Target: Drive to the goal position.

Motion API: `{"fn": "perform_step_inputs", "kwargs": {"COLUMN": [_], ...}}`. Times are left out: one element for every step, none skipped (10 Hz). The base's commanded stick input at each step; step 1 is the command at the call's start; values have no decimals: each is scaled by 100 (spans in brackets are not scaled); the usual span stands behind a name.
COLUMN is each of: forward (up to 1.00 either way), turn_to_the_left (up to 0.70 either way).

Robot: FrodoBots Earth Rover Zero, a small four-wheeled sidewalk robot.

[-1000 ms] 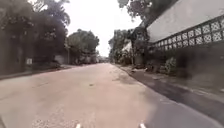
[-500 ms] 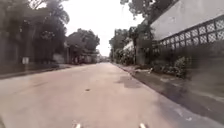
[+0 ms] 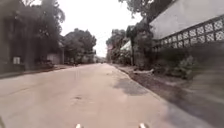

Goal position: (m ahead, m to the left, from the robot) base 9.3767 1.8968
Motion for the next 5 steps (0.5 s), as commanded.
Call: {"fn": "perform_step_inputs", "kwargs": {"forward": [85, 85, 85, 85, 85], "turn_to_the_left": [0, 0, 0, 0, 0]}}
